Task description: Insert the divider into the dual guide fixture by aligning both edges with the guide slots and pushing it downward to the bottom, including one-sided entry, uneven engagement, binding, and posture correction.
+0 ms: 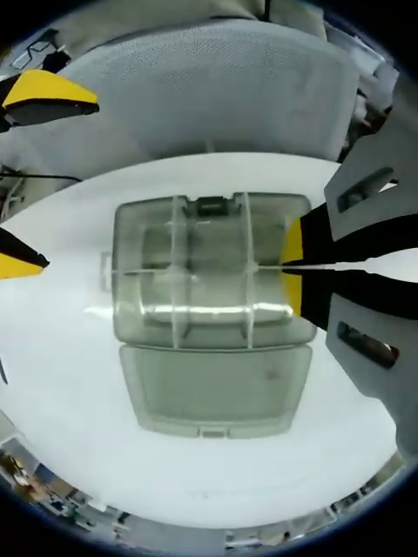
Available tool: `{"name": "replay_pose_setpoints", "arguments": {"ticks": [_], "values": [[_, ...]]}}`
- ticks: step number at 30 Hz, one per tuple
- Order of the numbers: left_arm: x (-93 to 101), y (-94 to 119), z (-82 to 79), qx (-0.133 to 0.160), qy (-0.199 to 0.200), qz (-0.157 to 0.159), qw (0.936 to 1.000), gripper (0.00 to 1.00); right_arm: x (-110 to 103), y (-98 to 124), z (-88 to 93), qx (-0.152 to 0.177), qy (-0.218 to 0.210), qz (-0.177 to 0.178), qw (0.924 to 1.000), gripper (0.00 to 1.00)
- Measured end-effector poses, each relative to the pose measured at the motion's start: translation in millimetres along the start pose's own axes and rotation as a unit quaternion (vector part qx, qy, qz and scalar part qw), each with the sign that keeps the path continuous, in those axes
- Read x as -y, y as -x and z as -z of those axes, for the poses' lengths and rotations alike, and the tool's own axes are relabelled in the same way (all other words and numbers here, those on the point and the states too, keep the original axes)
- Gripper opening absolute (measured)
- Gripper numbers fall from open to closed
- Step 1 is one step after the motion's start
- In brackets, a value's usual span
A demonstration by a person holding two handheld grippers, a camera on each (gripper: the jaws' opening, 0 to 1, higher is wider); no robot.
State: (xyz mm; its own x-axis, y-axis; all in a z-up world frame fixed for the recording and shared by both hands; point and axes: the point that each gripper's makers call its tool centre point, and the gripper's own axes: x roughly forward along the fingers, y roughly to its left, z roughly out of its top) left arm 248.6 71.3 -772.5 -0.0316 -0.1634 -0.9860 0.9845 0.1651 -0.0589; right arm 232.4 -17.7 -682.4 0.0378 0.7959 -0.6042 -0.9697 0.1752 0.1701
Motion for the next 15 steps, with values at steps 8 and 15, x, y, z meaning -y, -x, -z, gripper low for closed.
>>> {"name": "replay_pose_setpoints", "arguments": {"ticks": [8, 15], "values": [[-0.4, -3.6, 0.8, -0.001, 0.002, -0.003, 1.0000, 0.00, 0.6, 0.4, -0.2, -0.002, 0.001, 0.000, 1.0000, 0.37], [-0.1, -6.0, 1.3, 0.000, 0.006, -0.006, 1.0000, 0.00, 0.5, 0.1, -1.6, -0.002, 0.002, -0.001, 1.0000, 0.37]]}}
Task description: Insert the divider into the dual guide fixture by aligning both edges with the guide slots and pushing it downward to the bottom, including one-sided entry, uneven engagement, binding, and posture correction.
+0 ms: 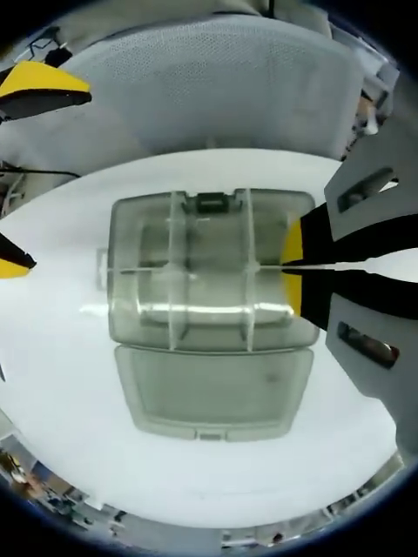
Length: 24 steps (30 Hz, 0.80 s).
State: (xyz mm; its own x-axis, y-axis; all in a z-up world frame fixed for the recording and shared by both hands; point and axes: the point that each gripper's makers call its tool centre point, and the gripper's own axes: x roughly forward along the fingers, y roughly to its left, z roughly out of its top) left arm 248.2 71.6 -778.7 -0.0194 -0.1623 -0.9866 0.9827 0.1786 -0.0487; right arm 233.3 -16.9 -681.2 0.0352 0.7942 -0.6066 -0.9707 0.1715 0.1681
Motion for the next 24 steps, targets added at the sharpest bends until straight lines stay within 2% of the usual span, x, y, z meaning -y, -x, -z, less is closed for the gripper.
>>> {"name": "replay_pose_setpoints", "arguments": {"ticks": [24], "values": [[1.5, -3.2, -0.1, -0.003, -0.015, -0.020, 0.9997, 0.00, -1.9, 1.1, -0.2, 0.001, 0.000, 0.003, 1.0000, 0.37]]}}
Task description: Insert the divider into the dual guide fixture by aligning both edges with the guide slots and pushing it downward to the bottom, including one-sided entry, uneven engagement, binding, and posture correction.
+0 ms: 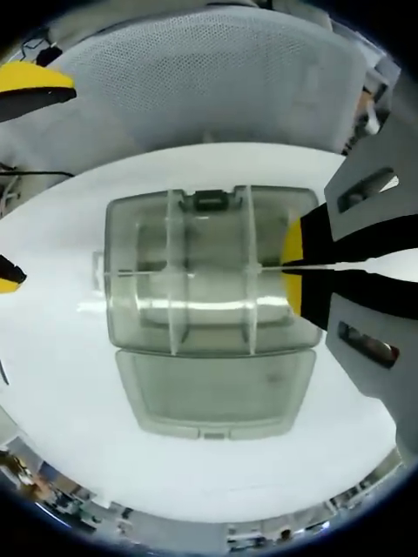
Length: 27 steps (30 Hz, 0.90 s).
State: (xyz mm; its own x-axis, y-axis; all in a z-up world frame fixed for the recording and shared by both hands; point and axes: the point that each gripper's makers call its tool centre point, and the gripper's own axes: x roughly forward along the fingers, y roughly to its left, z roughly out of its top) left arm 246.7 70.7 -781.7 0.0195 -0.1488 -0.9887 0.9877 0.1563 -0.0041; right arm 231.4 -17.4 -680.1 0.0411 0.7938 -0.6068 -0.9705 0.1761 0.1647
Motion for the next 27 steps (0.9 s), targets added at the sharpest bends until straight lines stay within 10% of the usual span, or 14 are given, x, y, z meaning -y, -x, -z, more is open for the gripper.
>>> {"name": "replay_pose_setpoints", "arguments": {"ticks": [27], "values": [[-0.4, -13, 0.5, 0.010, 0.004, -0.017, 0.9998, 0.00, 2, 3, 4.0, 0.000, -0.006, 0.006, 1.0000, 0.37]]}}
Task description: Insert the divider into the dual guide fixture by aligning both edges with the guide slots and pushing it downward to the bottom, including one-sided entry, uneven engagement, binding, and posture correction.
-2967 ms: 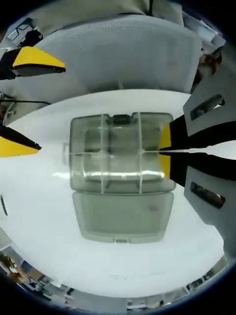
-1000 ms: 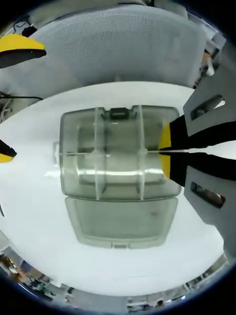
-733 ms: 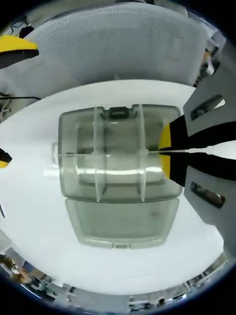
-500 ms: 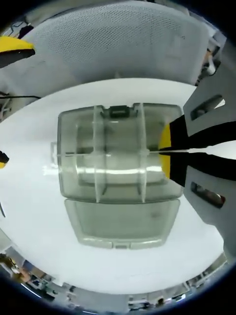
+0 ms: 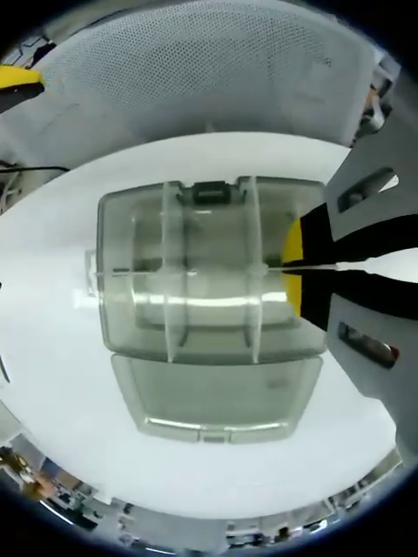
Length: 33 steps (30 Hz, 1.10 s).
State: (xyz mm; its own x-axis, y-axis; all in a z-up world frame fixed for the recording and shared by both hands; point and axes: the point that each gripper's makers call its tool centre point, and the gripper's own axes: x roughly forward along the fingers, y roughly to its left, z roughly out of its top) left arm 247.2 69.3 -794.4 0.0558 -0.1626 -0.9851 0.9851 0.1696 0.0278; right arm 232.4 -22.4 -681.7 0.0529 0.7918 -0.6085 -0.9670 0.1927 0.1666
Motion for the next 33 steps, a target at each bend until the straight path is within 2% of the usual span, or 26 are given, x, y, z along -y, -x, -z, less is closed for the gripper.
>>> {"name": "replay_pose_setpoints", "arguments": {"ticks": [11, 19, 24, 33], "values": [[-0.5, -4, 1.1, 0.005, 0.000, -0.002, 1.0000, 0.00, 2, 2, 1.9, 0.000, -0.002, 0.003, 1.0000, 0.37], [-0.1, -8, 9.5, -0.014, -0.004, -0.007, 0.9999, 0.00, 3, 4, 1.5, -0.001, -0.001, 0.005, 1.0000, 0.38], [-3.7, -7, 12.3, -0.004, 0.009, -0.015, 0.9998, 0.07, 4, 4, 1.7, 0.000, -0.001, 0.005, 1.0000, 0.38], [-4.3, -7, 11.9, -0.002, 0.003, -0.016, 0.9999, 0.09, 5, 5, 1.2, 0.001, -0.003, 0.006, 1.0000, 0.38]]}}
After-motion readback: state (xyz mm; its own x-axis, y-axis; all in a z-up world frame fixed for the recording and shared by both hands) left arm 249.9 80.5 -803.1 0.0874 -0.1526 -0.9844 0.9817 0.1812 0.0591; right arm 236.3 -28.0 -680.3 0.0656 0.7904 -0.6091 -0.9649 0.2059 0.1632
